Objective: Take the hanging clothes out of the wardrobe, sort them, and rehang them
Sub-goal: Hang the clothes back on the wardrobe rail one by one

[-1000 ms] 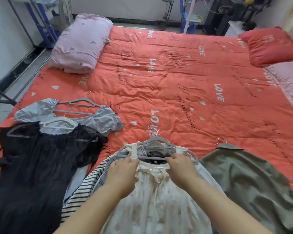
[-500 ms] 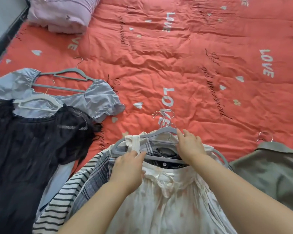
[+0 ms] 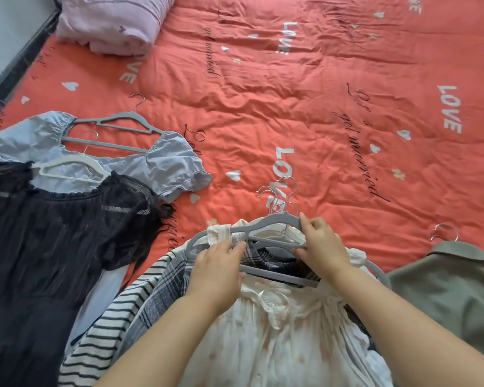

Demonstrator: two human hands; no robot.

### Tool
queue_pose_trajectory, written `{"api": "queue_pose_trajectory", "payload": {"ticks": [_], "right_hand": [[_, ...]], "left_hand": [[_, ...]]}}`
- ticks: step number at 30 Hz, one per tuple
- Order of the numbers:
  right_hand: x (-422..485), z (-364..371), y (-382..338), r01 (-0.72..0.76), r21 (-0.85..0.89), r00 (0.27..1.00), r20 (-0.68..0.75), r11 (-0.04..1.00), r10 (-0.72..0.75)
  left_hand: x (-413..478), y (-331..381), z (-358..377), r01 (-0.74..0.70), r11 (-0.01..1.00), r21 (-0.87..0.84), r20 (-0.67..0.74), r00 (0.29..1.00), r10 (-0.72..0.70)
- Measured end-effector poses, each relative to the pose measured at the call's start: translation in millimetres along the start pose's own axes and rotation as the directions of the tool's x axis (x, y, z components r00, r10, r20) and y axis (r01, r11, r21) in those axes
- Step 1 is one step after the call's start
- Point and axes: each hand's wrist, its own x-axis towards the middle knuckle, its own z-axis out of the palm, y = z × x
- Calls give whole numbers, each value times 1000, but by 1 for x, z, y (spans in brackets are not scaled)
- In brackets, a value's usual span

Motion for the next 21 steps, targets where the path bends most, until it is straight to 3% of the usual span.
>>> {"api": "queue_pose_trajectory", "payload": {"ticks": [3, 6, 8, 11, 16, 21], "right_hand": [[-22, -15, -12, 109, 18, 981, -165, 994, -104], [-47, -34, -27, 226, 18, 885, -422, 974, -198], [-65, -52, -43, 289, 7, 830, -500, 957, -247], [-95, -82, -72, 378, -25, 751, -577, 926, -322], [-168, -134, -139, 480, -106, 619, -663, 871, -422], [-254, -156, -213, 547, -180, 571, -633, 817, -522]], "left_hand": [[-7, 1, -18, -14, 1000, 7, -106, 994, 14], [-19, -3, -40, -7, 1000, -1, -220, 976, 6], [-31, -6, -57, -26, 1000, 11, -304, 952, 28], [-57, -12, -80, -75, 996, 56, -481, 872, 93], [-134, -29, -128, -51, 994, 94, -653, 750, 100], [-255, -61, -175, -25, 998, 58, -757, 651, 61]]}}
